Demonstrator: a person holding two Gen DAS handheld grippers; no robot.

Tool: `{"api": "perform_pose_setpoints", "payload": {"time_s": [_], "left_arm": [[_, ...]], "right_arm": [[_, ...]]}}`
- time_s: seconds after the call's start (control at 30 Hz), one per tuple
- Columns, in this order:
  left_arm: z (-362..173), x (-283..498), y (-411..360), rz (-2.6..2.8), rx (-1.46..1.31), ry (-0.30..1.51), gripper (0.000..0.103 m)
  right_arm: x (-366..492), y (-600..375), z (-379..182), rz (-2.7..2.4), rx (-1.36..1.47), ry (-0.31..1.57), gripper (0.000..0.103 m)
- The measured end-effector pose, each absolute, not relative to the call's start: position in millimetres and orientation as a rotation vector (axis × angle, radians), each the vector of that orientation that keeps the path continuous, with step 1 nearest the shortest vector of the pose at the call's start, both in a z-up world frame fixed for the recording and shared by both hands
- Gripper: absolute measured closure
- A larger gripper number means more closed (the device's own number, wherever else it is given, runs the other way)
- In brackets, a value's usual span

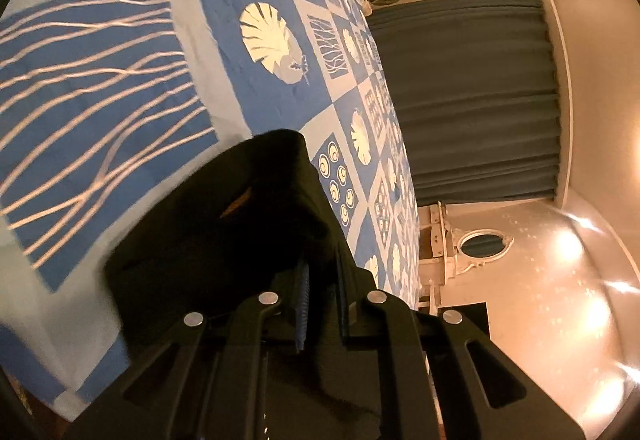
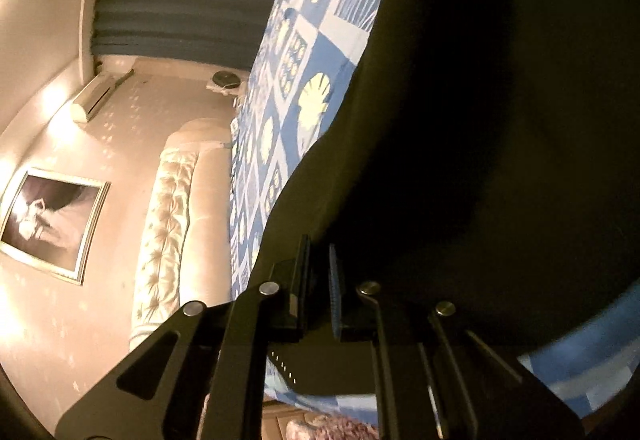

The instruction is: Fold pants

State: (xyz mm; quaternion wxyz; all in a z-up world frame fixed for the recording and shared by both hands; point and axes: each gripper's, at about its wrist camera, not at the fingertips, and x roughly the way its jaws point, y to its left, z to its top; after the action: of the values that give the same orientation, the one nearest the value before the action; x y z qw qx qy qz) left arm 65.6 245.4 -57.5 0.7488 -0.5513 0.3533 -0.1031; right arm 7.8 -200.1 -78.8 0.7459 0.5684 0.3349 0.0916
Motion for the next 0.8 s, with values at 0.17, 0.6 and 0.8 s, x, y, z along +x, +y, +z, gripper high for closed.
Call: {"api": "perform_pose_setpoints", "payload": {"time_s": [0.17, 0.6, 0.8], "left_arm": [[-59, 45, 264, -0.188, -1.144, 0.786, 0.092], [-87, 62, 239, -0.21, -1.22, 0.831, 0.067], [-105, 64, 236, -0.151, -1.301, 0.831, 0.067]], "right_arm": [[-19, -203, -73, 0.203, 1.162, 0.773, 0.098], [-10, -200, -113, 0.148, 1.31, 0.809, 0.052], [-7, -198, -113, 0.118, 1.319, 0.811, 0.048]]}}
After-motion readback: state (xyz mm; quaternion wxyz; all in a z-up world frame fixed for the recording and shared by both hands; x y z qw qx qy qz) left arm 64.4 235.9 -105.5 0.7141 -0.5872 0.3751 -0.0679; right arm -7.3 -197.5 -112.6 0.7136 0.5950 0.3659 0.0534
